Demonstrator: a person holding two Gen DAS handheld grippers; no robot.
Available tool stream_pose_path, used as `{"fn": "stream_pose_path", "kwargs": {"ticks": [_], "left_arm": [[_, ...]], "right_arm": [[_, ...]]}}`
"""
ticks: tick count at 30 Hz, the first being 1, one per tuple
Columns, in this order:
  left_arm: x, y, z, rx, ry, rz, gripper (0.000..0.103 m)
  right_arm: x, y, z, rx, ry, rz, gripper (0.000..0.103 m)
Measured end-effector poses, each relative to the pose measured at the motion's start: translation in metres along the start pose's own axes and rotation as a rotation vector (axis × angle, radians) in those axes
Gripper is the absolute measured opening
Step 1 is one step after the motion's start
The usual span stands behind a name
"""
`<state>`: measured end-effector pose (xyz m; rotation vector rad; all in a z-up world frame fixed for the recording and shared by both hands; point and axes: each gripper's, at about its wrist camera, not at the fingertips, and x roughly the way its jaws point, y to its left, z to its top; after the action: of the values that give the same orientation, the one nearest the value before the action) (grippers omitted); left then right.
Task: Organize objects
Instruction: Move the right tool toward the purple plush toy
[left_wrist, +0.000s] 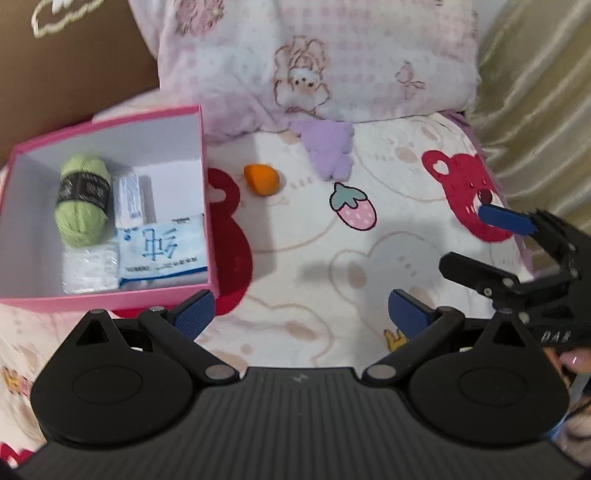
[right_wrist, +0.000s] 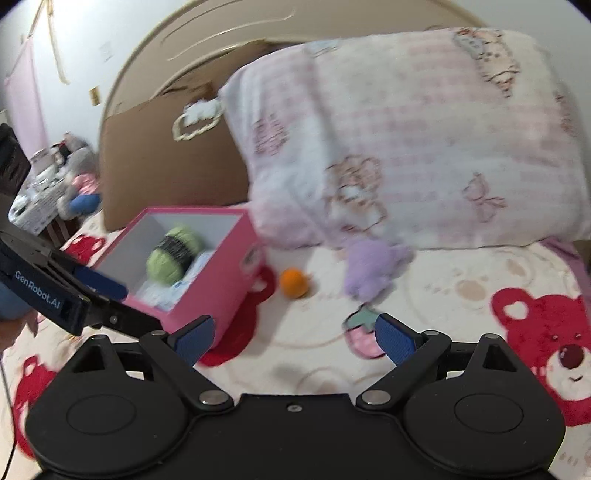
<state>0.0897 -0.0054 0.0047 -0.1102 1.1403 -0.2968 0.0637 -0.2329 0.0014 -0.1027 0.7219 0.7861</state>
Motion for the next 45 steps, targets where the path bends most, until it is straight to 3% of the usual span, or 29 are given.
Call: {"fn": "stream_pose_path", "kwargs": {"ticks": [4, 7, 13, 16, 19, 24, 30, 31, 34, 37, 41, 45], "left_arm": [[0.015, 0.001, 0.013, -0.01, -0.028, 0.022, 0.101], [0.024, 0.0, 0.022, -0.006, -0.073, 0.025, 0.101], [0.041, 0.007, 0.039, -0.126, -0.083, -0.065, 0.101], [0.05, 0.007, 0.044, -0.178, -0.072, -0.045, 0.101], [0.058, -0.001, 0.049, -0.149, -0.046, -0.046, 0.101], [0.067, -0.014, 0.061, -0.082, -0.08, 0.029, 0.101], [0.082, -0.014, 0.07, -0.104, -0.105, 0.064, 0.101], [0.083, -0.014, 0.07, -0.115, -0.123, 0.053, 0.1], [0.088, -0.018, 0.071, -0.107, -0.196, 0.084, 0.099], [0.097, -0.02, 0.076, -0.115, -0.232, 0.095, 0.098], [0.119, -0.013, 0.082, -0.172, -0.259, 0.046, 0.098], [0.142, -0.007, 0.085, -0.209, -0.265, 0.021, 0.093]], "right_arm": [[0.007, -0.004, 0.002, -0.021, -0.025, -0.048, 0.096], [0.008, -0.017, 0.002, 0.037, -0.096, -0.088, 0.096], [0.005, -0.04, 0.009, 0.147, -0.168, -0.014, 0.096], [0.014, -0.038, 0.016, 0.083, -0.136, -0.043, 0.098], [0.031, -0.044, 0.02, 0.088, -0.062, -0.093, 0.103], [0.055, -0.047, 0.017, 0.031, -0.011, -0.18, 0.103], [0.074, -0.053, 0.013, 0.039, 0.025, -0.215, 0.103], [0.078, -0.053, 0.013, 0.037, 0.036, -0.211, 0.103], [0.09, -0.063, 0.011, 0.094, 0.059, -0.082, 0.103], [0.098, -0.068, 0.009, 0.104, 0.02, -0.076, 0.103], [0.11, -0.073, 0.008, 0.074, -0.071, -0.086, 0.103], [0.136, -0.08, 0.008, 0.061, -0.045, -0.108, 0.099]]}}
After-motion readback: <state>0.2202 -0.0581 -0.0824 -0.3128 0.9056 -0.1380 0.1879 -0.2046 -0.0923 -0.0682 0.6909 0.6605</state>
